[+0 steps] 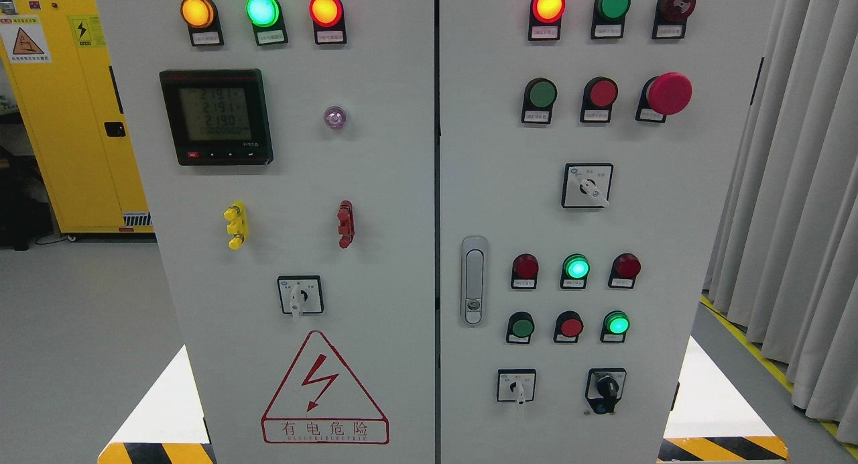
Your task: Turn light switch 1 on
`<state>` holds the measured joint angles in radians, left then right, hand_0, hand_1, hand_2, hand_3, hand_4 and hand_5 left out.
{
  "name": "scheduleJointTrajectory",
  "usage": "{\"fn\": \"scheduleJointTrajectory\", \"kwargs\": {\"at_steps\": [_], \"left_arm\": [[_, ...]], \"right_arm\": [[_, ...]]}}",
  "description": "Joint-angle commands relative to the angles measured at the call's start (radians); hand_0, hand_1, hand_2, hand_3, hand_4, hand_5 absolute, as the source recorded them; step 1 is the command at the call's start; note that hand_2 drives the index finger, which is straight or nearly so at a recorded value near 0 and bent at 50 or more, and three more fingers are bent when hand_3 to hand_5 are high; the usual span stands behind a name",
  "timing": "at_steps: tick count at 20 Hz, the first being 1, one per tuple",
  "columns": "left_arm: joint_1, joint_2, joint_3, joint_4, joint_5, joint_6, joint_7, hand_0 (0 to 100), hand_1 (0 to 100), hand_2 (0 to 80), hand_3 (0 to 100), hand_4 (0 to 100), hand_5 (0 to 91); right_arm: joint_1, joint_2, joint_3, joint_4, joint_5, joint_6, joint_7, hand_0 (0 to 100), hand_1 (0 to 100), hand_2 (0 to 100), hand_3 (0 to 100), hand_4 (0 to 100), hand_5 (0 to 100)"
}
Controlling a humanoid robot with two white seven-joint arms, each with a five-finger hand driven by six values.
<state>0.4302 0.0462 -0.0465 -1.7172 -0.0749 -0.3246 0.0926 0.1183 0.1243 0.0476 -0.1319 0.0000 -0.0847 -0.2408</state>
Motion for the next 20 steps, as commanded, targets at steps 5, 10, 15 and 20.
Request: {"fn": "scheduleJointTrajectory", "kwargs": {"at_steps": [5, 10, 15, 20], "left_arm": [[-0.126, -0.057, -0.001, -0.274, -0.008, 0.047, 0.032, 25, 53, 40.3, 66, 73, 72.4], [-0.24, -0.092, -0.03, -0.286, -0.04, 0.168, 0.085, 25, 57, 45.0, 67, 74, 74.7], [-0.321, -0.118, -0.088, -0.312, -0.062, 0.295, 0.136, 25, 57, 45.7, 68, 74, 70.9], [-0.387, -0.143, -0.147, -0.312, -0.118, 0.38, 0.272, 25, 57, 46.2, 68, 74, 69.3]], "right_arm": [[0.0, 0.0, 0.0, 0.0, -0.029, 0.0, 0.0, 0, 50, 4, 0, 0, 0], [0.0, 0.0, 0.0, 0.0, -0.029, 0.0, 0.0, 0, 50, 4, 0, 0, 0], [0.0, 0.0, 0.0, 0.0, -0.029, 0.0, 0.0, 0, 50, 4, 0, 0, 0], [0.0, 0.0, 0.0, 0.0, -0.029, 0.0, 0.0, 0, 50, 4, 0, 0, 0]]}}
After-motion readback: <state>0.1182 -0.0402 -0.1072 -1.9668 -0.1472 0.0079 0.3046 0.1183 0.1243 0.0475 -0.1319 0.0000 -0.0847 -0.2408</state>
